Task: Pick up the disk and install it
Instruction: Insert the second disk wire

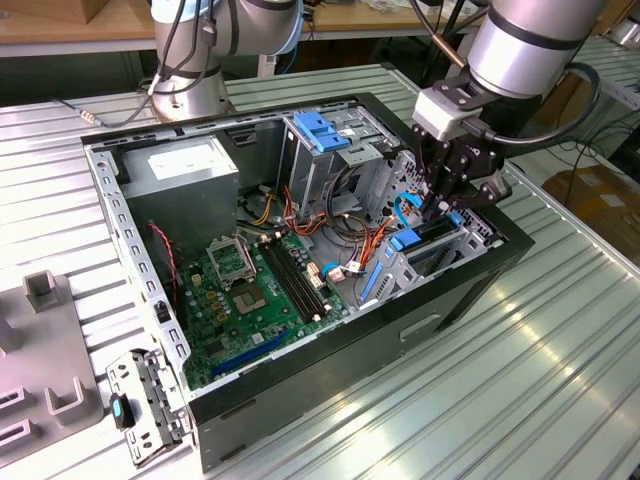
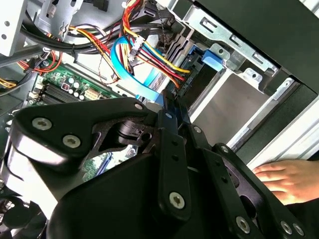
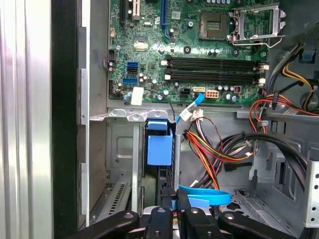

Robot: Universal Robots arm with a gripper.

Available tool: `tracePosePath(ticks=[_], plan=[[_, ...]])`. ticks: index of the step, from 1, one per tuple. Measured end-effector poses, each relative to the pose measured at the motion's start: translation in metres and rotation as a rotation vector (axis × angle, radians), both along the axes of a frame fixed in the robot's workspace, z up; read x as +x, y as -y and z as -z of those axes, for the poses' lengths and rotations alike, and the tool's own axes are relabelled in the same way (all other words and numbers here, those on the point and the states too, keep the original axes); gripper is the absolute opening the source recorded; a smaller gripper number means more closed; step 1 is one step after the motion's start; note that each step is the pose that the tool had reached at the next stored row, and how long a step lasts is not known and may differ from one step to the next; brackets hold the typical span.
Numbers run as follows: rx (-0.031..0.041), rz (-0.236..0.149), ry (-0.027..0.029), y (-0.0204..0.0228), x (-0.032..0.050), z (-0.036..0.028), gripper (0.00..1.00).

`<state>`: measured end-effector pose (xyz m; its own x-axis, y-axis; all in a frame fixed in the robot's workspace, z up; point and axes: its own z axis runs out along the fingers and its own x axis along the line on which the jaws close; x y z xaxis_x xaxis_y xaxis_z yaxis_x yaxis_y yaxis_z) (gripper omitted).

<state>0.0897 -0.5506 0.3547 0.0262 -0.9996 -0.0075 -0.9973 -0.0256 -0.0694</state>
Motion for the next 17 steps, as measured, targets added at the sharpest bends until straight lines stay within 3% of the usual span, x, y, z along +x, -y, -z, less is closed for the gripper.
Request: tracePosePath(ticks=[7,17], plan=[[0.0001,0.031,0.0001,0.0022,0.0002,0.0028,0.16],[0.001,0.006,0.0,0.0059,0.0008,0.007,0.16]])
